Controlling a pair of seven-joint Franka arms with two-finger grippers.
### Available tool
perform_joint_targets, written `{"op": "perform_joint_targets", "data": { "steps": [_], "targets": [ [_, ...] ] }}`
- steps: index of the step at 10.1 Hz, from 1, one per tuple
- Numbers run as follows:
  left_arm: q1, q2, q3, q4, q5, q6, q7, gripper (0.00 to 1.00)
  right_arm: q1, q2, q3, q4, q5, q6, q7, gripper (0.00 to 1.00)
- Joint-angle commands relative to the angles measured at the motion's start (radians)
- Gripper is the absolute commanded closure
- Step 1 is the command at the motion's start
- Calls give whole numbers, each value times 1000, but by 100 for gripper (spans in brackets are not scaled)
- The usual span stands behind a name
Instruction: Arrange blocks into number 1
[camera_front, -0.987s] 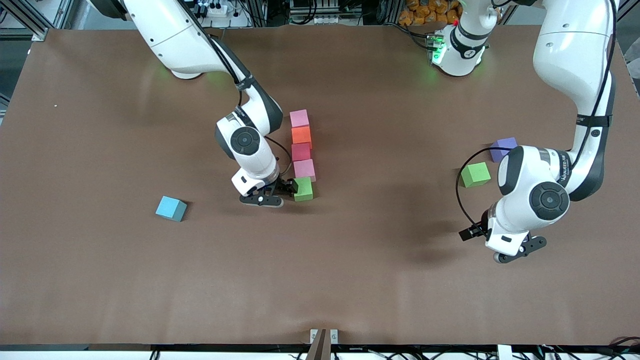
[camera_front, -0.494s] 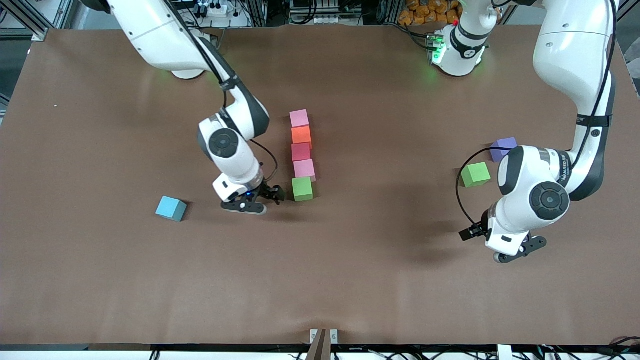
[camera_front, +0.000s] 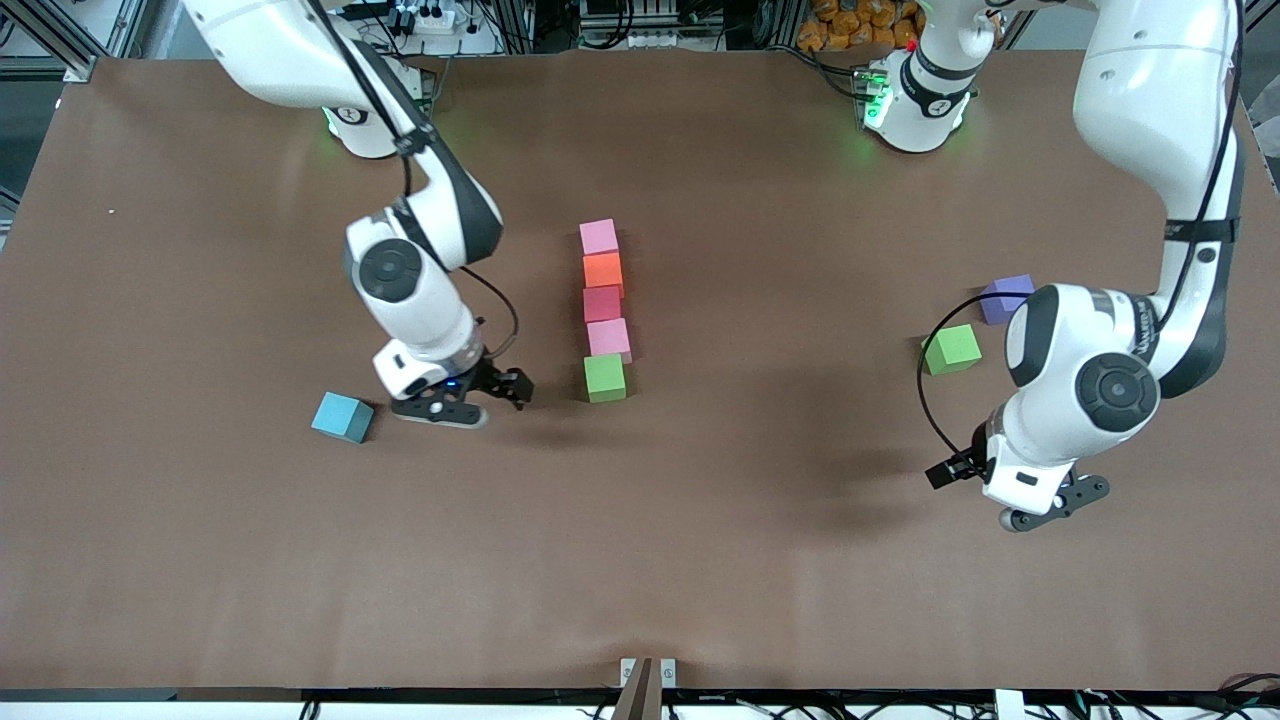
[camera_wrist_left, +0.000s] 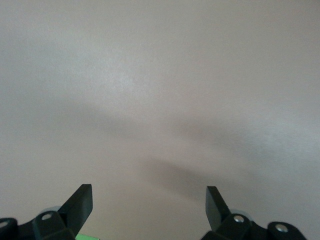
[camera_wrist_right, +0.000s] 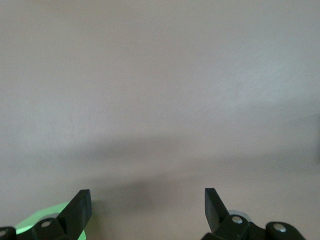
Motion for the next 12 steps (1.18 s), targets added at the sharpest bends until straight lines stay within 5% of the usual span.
{"op": "perform_joint_targets", "data": {
  "steps": [1,5,6,10,12],
  "targets": [
    [0,-138,-44,-112,4,-28,-83,0,-67,-167,10,-40,21,-66,-94,0],
    [5,-455,-119,-396,-23,-32,-147,0,-223,-297,15,20,21,-313,-386,0],
    [5,-490,-122,-400,-28,-49,-137,0,-259,-326,18,39,22,-374,-430,0],
    [22,-491,-109,-120,-68,-421,230,0,-325,-364,13,214,25,-664,-478,0],
    [60,-508,-75,-28,-156,-503,349,0,-336,-359,3,297,27,-769,-484,0]
  ]
}}
